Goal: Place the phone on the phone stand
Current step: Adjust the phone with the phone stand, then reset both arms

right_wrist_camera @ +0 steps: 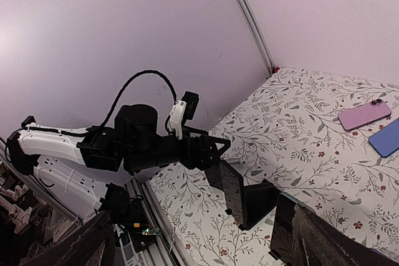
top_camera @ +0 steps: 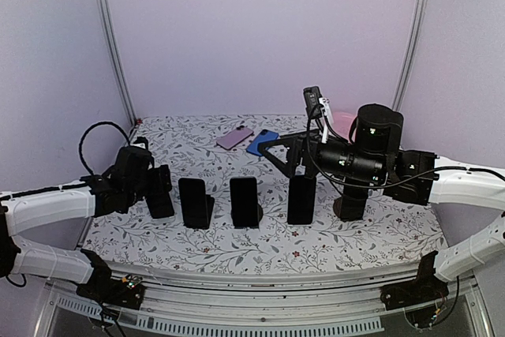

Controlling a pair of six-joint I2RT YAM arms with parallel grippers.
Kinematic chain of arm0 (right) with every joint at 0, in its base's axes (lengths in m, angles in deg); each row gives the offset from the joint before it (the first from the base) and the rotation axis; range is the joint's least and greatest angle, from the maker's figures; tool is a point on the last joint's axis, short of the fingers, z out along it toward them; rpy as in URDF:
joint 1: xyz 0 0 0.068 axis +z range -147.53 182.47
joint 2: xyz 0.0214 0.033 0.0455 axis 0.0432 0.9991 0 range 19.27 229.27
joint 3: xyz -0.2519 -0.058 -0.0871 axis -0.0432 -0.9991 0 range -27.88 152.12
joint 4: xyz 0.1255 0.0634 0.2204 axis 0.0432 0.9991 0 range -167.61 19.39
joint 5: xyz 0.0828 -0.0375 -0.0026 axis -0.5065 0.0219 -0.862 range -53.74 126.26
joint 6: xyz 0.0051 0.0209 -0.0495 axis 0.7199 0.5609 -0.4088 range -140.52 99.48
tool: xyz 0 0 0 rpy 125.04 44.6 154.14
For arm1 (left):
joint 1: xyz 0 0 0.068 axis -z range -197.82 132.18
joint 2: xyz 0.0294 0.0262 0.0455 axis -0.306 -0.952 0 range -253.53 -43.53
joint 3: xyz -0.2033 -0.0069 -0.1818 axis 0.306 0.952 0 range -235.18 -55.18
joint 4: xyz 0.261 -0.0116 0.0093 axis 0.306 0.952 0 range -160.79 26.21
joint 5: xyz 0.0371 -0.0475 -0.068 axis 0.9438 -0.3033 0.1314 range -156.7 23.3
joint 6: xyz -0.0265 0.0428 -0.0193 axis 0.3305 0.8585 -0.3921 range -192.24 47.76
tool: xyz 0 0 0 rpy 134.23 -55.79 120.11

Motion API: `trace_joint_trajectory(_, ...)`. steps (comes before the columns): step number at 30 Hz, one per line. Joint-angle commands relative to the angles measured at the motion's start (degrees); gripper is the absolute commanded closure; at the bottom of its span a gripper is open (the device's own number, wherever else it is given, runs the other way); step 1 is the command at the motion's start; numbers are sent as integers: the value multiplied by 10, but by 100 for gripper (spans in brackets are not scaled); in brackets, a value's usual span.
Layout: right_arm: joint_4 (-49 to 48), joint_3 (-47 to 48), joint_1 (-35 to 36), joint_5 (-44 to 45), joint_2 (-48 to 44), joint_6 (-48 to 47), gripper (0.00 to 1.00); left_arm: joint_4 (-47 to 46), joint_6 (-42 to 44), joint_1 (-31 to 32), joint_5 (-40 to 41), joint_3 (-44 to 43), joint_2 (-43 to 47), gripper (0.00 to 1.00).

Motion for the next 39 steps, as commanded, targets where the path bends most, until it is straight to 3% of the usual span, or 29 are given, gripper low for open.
trace_joint_trajectory(1, -3, 9, 4, 6, -8, 3, 1, 12, 15, -6, -20, -2, 15, 6)
trace_joint_trajectory(17, 32, 6, 2, 58, -19, -9, 1, 36, 36, -6, -68, -36, 79, 3)
trace_joint_trajectory(22, 59, -13, -27, 79, -44, -11, 1, 52, 42, -6, -85, -52, 103, 3)
trace_joint_trajectory(27, 82, -47, -74, 88, -93, -8, 1, 66, 44, -6, -103, -75, 112, 3)
trace_joint_trajectory(39, 154, -157, -129, 256, -287, -48, 1, 83, 58, -6, -170, -94, 179, 3)
